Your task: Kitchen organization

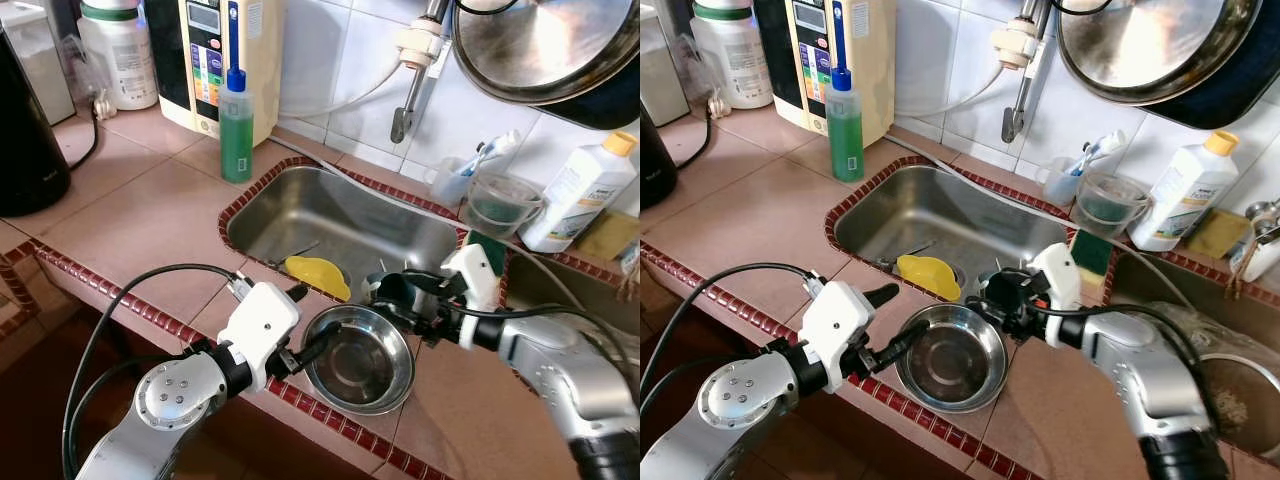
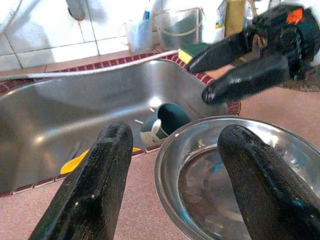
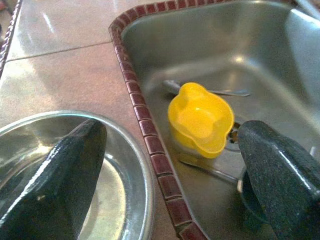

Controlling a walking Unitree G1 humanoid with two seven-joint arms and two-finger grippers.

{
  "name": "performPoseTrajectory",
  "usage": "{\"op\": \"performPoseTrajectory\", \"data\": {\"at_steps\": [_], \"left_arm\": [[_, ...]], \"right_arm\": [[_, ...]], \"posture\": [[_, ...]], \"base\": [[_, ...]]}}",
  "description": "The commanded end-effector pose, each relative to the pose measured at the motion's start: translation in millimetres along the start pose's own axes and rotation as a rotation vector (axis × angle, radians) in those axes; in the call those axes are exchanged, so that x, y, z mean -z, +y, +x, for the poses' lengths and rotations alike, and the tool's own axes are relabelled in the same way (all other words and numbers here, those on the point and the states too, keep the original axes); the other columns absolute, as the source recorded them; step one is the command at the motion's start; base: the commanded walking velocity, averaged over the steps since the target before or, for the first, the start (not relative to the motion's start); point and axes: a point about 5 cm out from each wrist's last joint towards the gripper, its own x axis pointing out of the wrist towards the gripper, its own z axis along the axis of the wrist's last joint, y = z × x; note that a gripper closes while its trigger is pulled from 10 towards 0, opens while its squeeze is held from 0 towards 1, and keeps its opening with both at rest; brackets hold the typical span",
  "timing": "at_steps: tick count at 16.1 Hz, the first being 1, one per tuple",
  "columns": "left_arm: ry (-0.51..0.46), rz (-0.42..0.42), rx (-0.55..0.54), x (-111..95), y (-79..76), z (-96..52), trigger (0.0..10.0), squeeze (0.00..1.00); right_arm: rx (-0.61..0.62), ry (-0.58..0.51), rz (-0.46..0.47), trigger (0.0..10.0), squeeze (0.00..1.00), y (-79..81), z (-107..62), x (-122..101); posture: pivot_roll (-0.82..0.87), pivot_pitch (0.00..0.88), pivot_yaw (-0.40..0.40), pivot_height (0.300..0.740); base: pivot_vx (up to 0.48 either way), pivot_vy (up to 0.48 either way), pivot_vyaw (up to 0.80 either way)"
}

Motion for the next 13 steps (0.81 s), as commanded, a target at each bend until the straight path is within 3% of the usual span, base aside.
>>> {"op": "performPoseTrajectory", "data": {"at_steps": [1, 13], "left_arm": [[-0.013, 0.010, 0.005, -4.8, -3.3, 0.1, 10.0, 0.00], [-0.027, -0.002, -0.035, -11.4, -2.9, 1.4, 10.0, 0.00]], "right_arm": [[-0.002, 0.013, -0.008, 10.0, 0.00, -2.7, 0.0, 0.4], [-0.113, 0.067, 0.041, 10.0, 0.00, 6.5, 25.2, 22.9]], "posture": [[0.06, 0.000, -0.159, 0.740], [0.08, 0.038, -0.181, 0.740]], "base": [[0.000, 0.000, 0.00], [0.000, 0.000, 0.00]]}}
